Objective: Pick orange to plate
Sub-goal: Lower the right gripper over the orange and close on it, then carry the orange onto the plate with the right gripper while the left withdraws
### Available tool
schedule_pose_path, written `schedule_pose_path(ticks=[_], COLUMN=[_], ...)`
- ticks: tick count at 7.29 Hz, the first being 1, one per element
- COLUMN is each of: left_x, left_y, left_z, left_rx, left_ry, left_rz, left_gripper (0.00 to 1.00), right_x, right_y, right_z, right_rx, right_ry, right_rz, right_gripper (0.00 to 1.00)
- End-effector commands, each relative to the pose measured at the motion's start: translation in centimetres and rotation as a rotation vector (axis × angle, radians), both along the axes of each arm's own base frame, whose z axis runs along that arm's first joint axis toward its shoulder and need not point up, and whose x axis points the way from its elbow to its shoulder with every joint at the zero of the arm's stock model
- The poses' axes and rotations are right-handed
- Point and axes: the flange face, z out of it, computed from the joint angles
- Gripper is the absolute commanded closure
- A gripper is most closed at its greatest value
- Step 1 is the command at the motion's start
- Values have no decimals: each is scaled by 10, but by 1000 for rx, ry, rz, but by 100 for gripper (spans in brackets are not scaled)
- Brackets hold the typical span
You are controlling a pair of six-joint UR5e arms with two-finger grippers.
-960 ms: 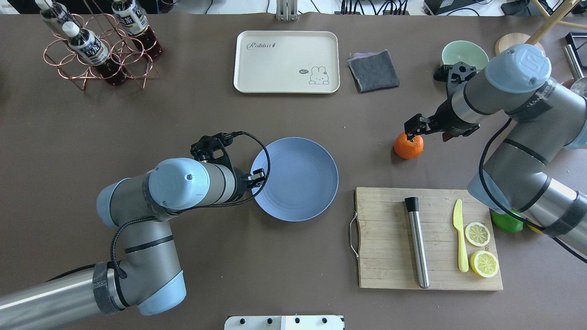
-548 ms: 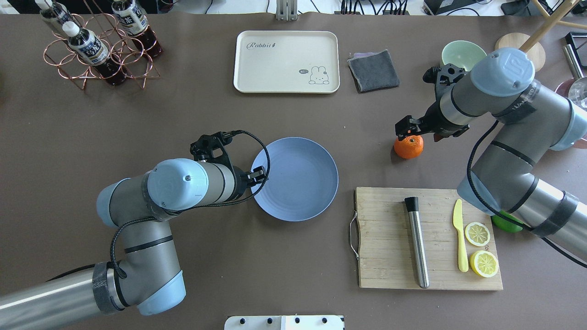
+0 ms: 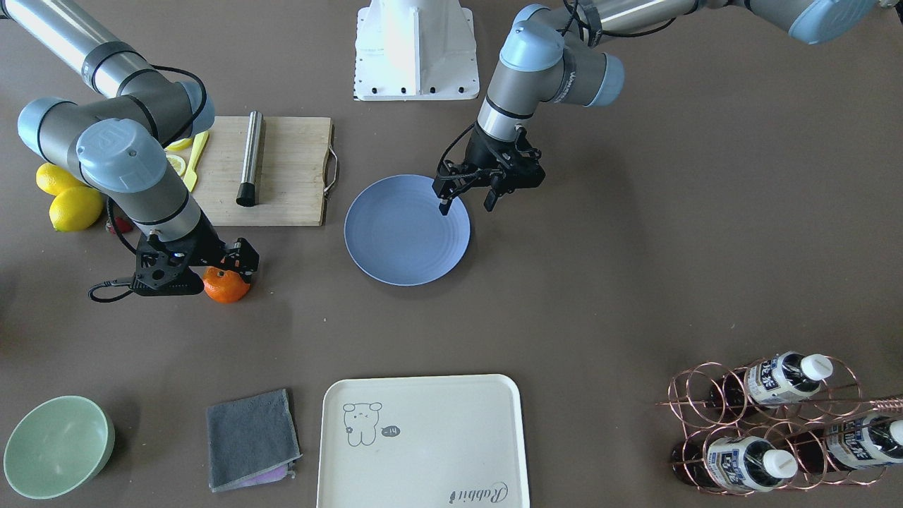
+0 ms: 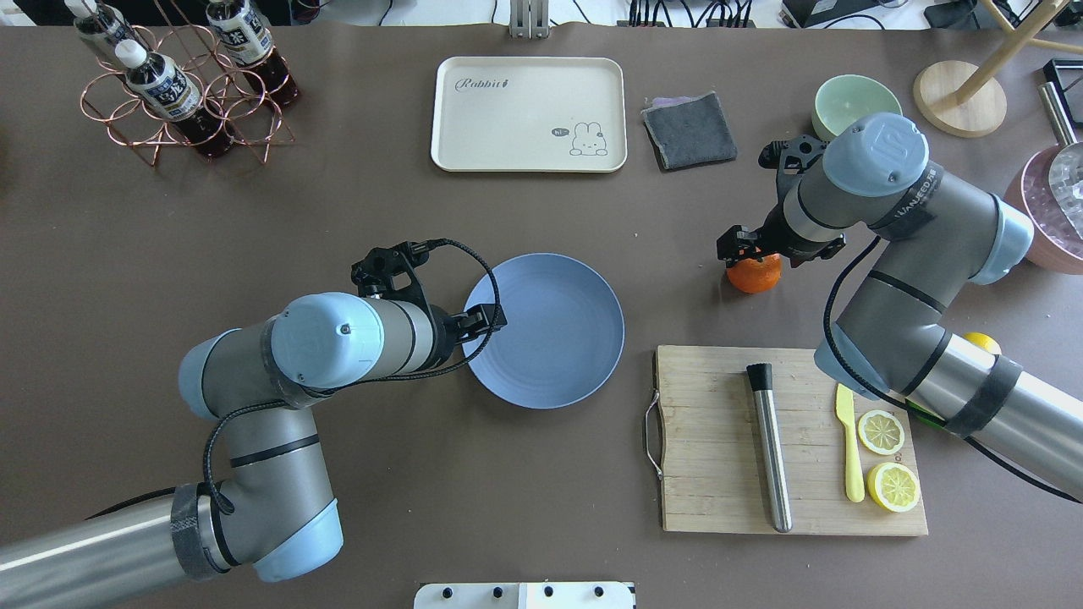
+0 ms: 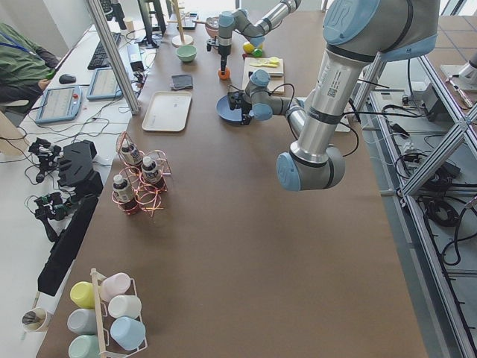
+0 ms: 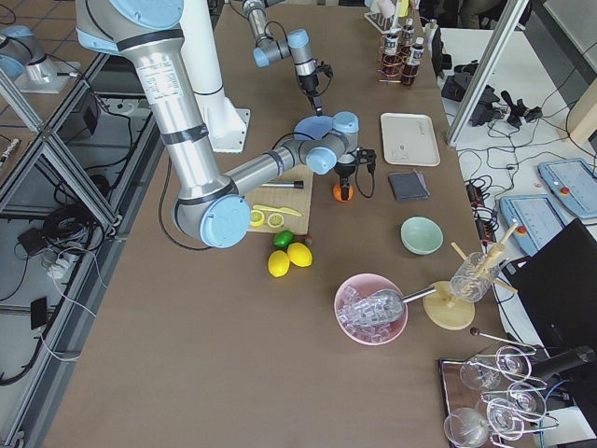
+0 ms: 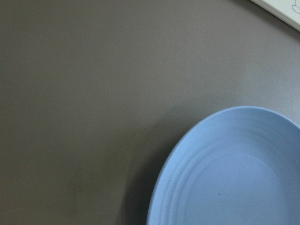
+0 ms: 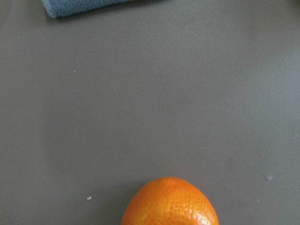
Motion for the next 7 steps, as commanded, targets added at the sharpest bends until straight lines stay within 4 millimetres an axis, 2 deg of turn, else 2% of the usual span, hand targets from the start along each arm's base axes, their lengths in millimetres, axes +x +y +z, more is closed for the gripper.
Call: schedule_pose_path(ticks=[1, 2, 4, 5, 6, 7], left_x=[0, -4, -22, -39, -48, -66], left_y=[-1, -4, -11, -13, -17, -33], left_z=[0, 0, -10, -1, 17, 19], left_rx=[2, 22, 123, 163, 258, 275], left_ry=[-3, -11, -26, -50, -128, -177], left_rz=[-1, 4, 40, 49, 98, 90], left_gripper=[2, 2, 3, 2, 2, 2], right_x=[-6, -8, -4, -5, -18, -49], right_y=[-2, 0, 4, 6, 9, 24], right_z=[5, 2, -33, -58, -88, -122], right_rx=[5, 8, 28, 39, 51, 25], right_ry=[0, -5, -55, -93, -131, -175], right_rz=[1, -4, 6, 7, 9, 23], right_gripper=[59, 100, 100, 100, 100, 100])
